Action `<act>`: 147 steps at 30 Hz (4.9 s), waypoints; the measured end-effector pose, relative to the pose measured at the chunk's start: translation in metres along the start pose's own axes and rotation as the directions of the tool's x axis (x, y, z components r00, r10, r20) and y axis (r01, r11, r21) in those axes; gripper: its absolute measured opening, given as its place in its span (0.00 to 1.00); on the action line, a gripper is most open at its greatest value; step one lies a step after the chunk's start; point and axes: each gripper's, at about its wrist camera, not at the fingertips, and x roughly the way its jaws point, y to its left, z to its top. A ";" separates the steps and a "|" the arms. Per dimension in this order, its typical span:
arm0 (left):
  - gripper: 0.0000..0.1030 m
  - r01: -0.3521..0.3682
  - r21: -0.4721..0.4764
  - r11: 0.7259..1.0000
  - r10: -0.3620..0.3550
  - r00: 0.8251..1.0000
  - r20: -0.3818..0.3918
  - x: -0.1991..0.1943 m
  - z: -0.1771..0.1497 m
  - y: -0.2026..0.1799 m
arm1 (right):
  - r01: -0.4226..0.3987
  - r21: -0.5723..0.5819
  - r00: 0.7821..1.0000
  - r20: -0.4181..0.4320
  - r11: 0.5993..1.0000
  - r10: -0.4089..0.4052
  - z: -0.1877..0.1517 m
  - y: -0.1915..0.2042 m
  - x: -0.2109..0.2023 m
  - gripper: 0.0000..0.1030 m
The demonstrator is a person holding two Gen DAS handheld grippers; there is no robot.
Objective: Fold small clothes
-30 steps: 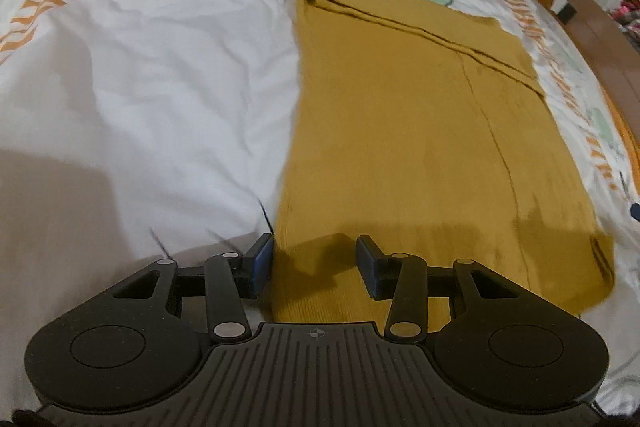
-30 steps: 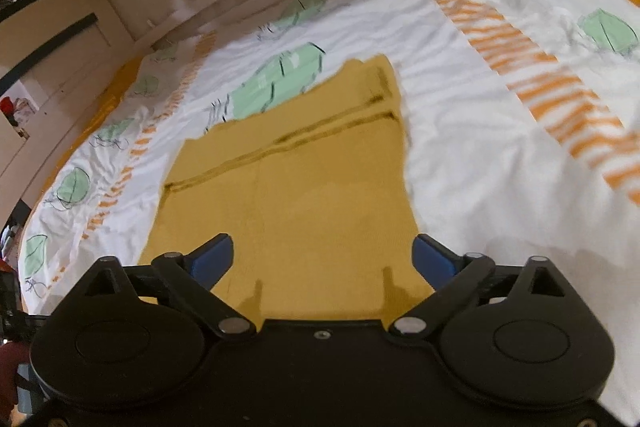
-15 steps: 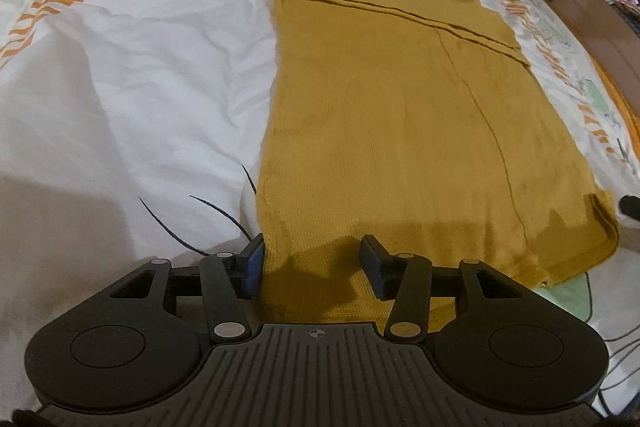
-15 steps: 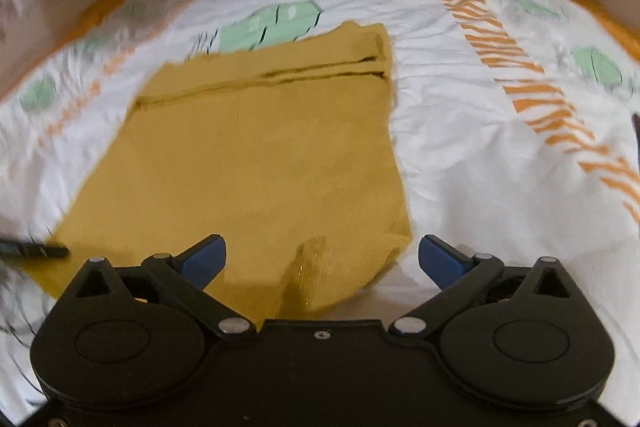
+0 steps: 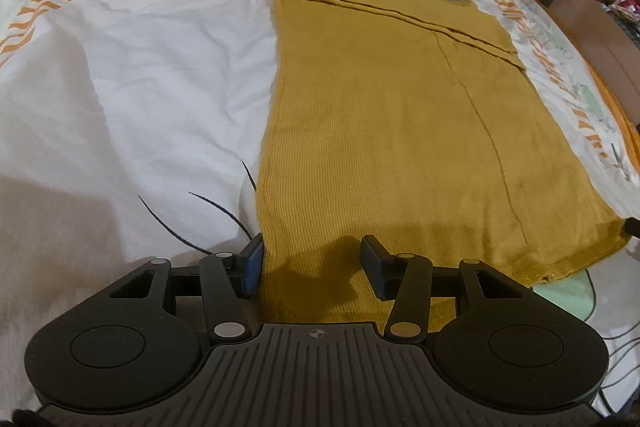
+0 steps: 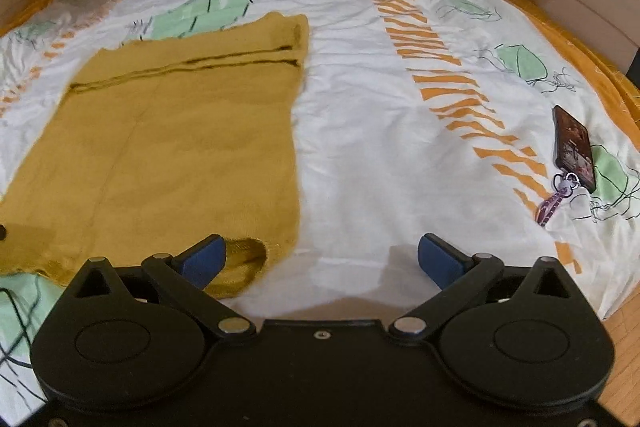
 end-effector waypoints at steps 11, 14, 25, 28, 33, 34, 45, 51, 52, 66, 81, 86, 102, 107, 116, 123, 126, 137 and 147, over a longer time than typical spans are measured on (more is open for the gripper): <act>0.47 0.013 -0.003 1.000 -0.013 1.000 -0.004 -0.002 -0.001 0.000 | -0.219 0.228 0.973 -0.023 0.949 0.230 0.010 -0.023 0.018 0.99; 0.47 0.021 -0.007 1.000 -0.021 1.000 -0.004 -0.003 -0.003 0.000 | -0.231 0.224 0.970 -0.027 0.947 0.243 0.010 -0.021 0.019 0.99; 0.47 0.045 -0.025 0.999 -0.046 0.999 -0.020 -0.001 -0.004 0.001 | -0.321 0.232 0.935 -0.076 0.918 0.346 0.013 -0.011 0.044 1.00; 0.47 0.053 -0.033 0.998 -0.054 0.998 -0.026 0.000 -0.004 0.003 | -0.346 0.253 0.922 -0.089 0.904 0.377 0.013 -0.012 0.048 1.00; 0.46 0.065 -0.041 0.997 -0.066 0.998 -0.023 0.000 -0.004 0.004 | -0.375 0.274 0.906 -0.094 0.885 0.413 0.013 -0.017 0.046 0.99; 0.46 0.067 -0.041 0.997 -0.068 0.997 -0.024 0.000 -0.004 0.004 | -0.379 0.276 0.904 -0.096 0.883 0.418 0.013 -0.018 0.046 0.98; 0.29 0.072 -0.073 0.995 -0.074 0.997 -0.018 0.000 -0.004 0.011 | -0.385 0.311 0.894 -0.111 0.869 0.435 0.012 -0.034 0.045 0.68; 0.21 0.070 -0.069 0.995 -0.071 0.997 -0.021 0.001 -0.003 0.009 | -0.381 0.294 0.892 -0.131 0.876 0.432 0.012 -0.035 0.046 0.56; 0.20 0.068 -0.069 0.995 -0.070 0.997 -0.021 0.001 -0.002 0.009 | -0.381 0.295 0.891 -0.134 0.876 0.433 0.011 -0.035 0.046 0.54; 0.11 0.069 -0.076 0.995 -0.071 0.997 -0.017 0.000 -0.003 0.009 | -0.407 0.349 0.872 -0.127 0.844 0.473 0.006 -0.045 0.045 0.39; 0.06 0.179 -0.103 0.978 -0.155 0.967 0.201 -0.035 0.019 0.000 | -0.540 0.346 0.831 0.079 0.767 0.550 0.032 -0.046 0.033 0.12; 0.06 0.219 -0.108 0.970 -0.178 0.937 0.300 -0.047 0.054 0.000 | -0.609 0.358 0.789 0.187 0.708 0.585 0.061 -0.048 0.041 0.12; 0.04 0.262 -0.149 0.953 -0.172 0.879 0.445 -0.003 0.190 0.014 | -0.573 0.359 0.813 0.363 0.737 0.455 0.178 -0.059 0.143 0.12; 0.04 0.225 -0.180 0.958 -0.129 0.893 0.431 0.035 0.220 0.022 | -0.550 0.373 0.832 0.325 0.747 0.451 0.197 -0.050 0.189 0.12; 0.04 0.170 -0.261 0.950 -0.055 0.916 0.396 0.085 0.247 0.043 | -0.484 0.394 0.874 0.260 0.781 0.410 0.212 -0.037 0.243 0.12; 0.06 0.160 -0.327 0.931 -0.033 0.932 0.362 0.112 0.256 0.058 | -0.436 0.411 0.900 0.228 0.801 0.373 0.216 -0.033 0.262 0.19; 0.08 0.161 -0.338 0.927 -0.031 0.932 0.360 0.119 0.260 0.062 | -0.415 0.419 0.909 0.235 0.807 0.345 0.218 -0.034 0.264 0.21; 0.31 0.028 -0.146 0.989 0.038 0.903 0.427 0.086 0.262 0.038 | -0.343 0.299 0.919 0.301 0.891 0.253 0.220 -0.030 0.227 0.66; 0.33 -0.076 0.133 0.988 0.031 0.950 0.312 0.098 0.212 -0.012 | -0.223 -0.131 0.952 0.185 0.966 0.245 0.195 0.052 0.198 0.69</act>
